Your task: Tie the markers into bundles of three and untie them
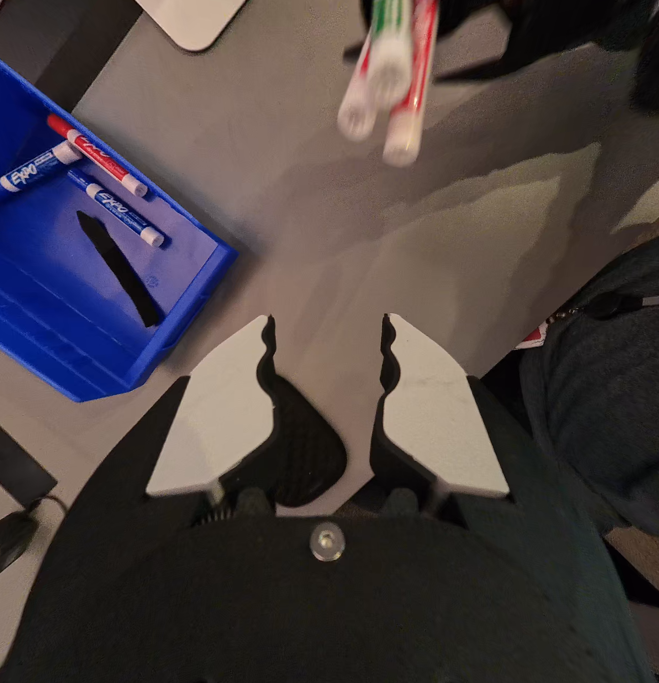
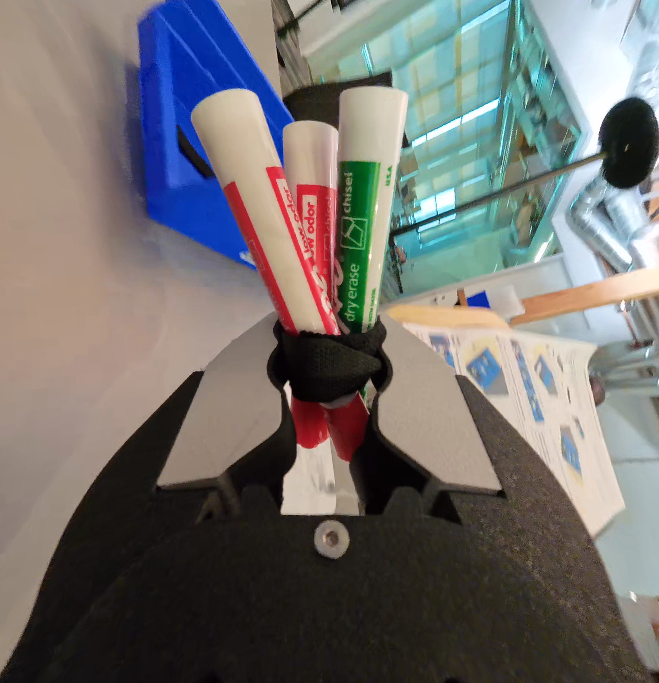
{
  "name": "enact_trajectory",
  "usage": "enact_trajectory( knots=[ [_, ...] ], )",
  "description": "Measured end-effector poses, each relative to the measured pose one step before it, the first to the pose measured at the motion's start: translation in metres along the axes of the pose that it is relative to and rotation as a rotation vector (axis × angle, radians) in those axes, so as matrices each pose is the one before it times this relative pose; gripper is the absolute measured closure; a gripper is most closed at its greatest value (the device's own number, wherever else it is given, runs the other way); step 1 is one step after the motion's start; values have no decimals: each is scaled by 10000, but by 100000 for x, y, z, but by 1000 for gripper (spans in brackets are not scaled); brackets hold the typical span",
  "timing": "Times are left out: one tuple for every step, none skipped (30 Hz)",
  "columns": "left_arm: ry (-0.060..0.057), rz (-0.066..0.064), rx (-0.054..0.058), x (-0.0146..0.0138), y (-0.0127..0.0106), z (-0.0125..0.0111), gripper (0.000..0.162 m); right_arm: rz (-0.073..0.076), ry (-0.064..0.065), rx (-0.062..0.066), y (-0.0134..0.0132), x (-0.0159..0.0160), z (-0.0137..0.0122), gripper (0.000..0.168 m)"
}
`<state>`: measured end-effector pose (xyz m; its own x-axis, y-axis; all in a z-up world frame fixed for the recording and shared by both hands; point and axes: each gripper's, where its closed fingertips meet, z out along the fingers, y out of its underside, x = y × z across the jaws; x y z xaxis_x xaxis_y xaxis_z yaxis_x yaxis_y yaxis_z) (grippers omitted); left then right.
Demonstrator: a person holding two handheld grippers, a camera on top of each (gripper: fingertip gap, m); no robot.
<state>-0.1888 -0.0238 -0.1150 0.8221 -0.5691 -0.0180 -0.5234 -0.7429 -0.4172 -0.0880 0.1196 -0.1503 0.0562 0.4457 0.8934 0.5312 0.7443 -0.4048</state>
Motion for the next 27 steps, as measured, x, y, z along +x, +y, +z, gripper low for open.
enact_trajectory(
  knots=[
    [89,-37,225,131,296,502,109,226,44,-326,1583,985,-1233,127],
    [196,-102,168,217,375,682,109,222,88,-377,1758,1233,-1338,127],
    [205,-100,141,181,386,869,110,164,109,-512,2078,1413,-1310,127],
    [237,-65,53,191,453,1029,110,131,105,-559,2309,1551,-1255,127],
    [215,-39,-1,167,461,1069,110,155,88,-456,2326,1660,-1277,127],
    [204,-66,38,156,321,1005,109,169,31,-475,2423,1696,-1249,127],
    [221,-46,83,213,163,958,109,143,19,-559,2636,1772,-1138,127],
    [203,-19,49,224,168,897,110,105,-6,-414,2595,1745,-993,126],
    [128,1,40,156,106,851,110,140,-218,-255,2539,1419,-804,127],
    [65,3,39,82,31,794,110,141,-277,-384,2747,1220,-563,127],
    [118,-1,-34,182,79,718,110,-62,-216,-662,3112,1065,-230,127],
    [107,7,-35,181,-7,596,110,-170,-481,-758,3228,457,168,127],
    [65,-16,11,130,-124,485,110,-38,-590,-599,2946,73,549,127],
    [65,-26,22,142,-179,436,110,54,-391,-459,2591,171,856,126],
    [36,-3,-25,123,-135,433,110,76,-454,-453,2410,12,1106,127],
    [21,25,-96,102,-38,442,110,134,-615,-417,2193,-231,1284,126],
    [3,1,-115,58,-14,428,109,150,-419,-260,1731,-3,1310,127],
    [1,-8,-70,58,-83,368,109,91,-400,-173,1318,-86,1223,126],
    [-16,-5,-8,26,-161,291,109,34,-574,-281,1198,-389,1147,126],
    [61,-15,-64,133,-75,289,110,-38,-430,-327,1025,-246,1126,126],
    [27,-25,-94,88,-53,284,109,-140,-319,-223,604,-195,1108,126],
    [-20,-19,-44,4,-128,250,109,-186,-453,-171,228,-513,1049,126],
    [56,-28,-52,85,-129,277,109,-205,-513,-270,134,-654,1048,126],
    [65,-21,-64,90,-132,298,109,-254,-423,-373,177,-498,1061,126],
    [5,-13,-69,-5,-154,304,109,-227,-497,-284,27,-538,1055,126],
    [29,6,-65,51,-178,311,110,-161,-567,-158,-134,-563,1022,126],
    [67,17,-85,118,-166,329,110,-134,-458,-239,37,-323,950,126]
  ],
)
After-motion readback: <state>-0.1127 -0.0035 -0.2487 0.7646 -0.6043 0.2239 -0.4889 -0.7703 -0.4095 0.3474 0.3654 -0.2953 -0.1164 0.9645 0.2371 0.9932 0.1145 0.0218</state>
